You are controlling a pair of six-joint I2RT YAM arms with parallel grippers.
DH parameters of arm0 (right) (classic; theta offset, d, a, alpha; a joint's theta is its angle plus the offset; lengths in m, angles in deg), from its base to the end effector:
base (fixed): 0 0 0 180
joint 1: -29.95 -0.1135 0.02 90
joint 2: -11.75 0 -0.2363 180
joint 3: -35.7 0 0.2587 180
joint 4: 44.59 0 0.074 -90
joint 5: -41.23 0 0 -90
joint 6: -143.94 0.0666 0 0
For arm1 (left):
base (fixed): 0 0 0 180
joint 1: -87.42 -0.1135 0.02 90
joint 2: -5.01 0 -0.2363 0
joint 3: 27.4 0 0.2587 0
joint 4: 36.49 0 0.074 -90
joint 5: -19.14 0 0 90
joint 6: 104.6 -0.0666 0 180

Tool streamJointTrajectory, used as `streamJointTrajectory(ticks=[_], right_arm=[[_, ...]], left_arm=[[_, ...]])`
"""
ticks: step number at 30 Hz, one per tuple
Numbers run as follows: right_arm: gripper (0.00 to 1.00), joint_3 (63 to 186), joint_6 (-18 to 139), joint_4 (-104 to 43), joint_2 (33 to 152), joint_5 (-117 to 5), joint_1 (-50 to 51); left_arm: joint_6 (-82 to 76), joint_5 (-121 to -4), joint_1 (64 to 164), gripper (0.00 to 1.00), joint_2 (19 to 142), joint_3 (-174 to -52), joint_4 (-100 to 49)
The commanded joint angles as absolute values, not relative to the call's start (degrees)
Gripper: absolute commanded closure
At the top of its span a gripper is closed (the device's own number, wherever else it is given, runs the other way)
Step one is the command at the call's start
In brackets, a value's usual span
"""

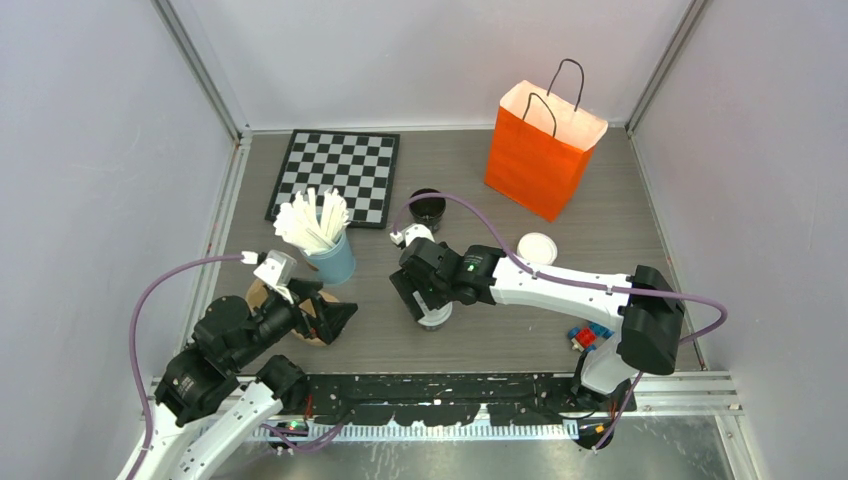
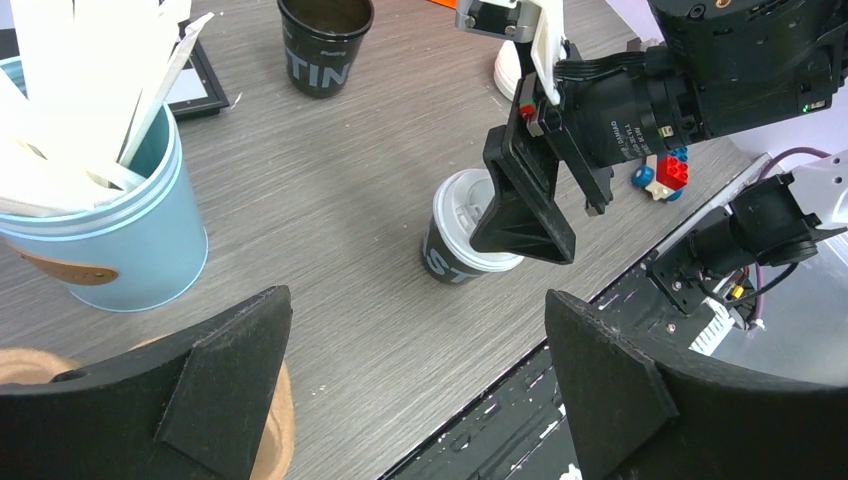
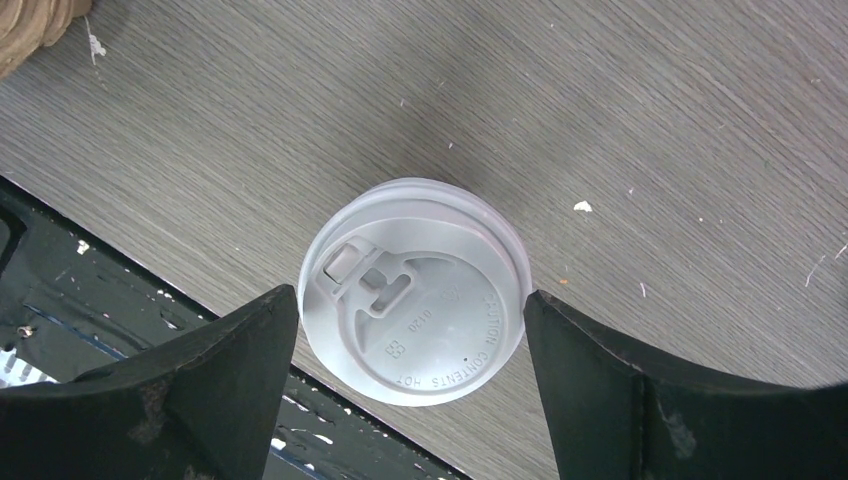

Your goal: Pack the takeout coffee

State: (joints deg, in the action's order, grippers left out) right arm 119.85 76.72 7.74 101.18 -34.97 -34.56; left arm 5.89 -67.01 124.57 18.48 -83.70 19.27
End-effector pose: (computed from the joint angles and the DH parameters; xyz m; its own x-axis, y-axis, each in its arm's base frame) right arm 0.1648 0.3087 0.2089 -0.6532 -0.4963 -0.5719 -0.6168 0.7868 0.0217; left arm 0.0904 -0.0741 0.3130 -0.3962 -0.1380 -0.9077 0.5509 0.7552 -0.3552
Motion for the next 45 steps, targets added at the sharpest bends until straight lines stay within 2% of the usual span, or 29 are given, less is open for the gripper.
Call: streamJointTrajectory(ticks=[1,14,29,45], right_arm=[[0.12,120.59,76.52,6.88,101.17,-34.81,-34.85],[0.12,120.12,77.0,7.48,102.1,-35.28,-34.93],[0.22,120.39,80.72,10.74,101.0,-32.18,-34.91],[0.25,115.94,85.76,13.58,92.64,-31.01,-28.63]], left_arm=[[4.82,-67.67,124.8,0.0,18.64,-83.61,18.99],[4.82,-67.92,124.85,0.0,18.7,-83.61,18.98],[4.47,-67.74,124.79,0.0,19.13,-83.61,18.93],[4.38,-67.2,124.81,0.0,18.73,-83.39,18.82]])
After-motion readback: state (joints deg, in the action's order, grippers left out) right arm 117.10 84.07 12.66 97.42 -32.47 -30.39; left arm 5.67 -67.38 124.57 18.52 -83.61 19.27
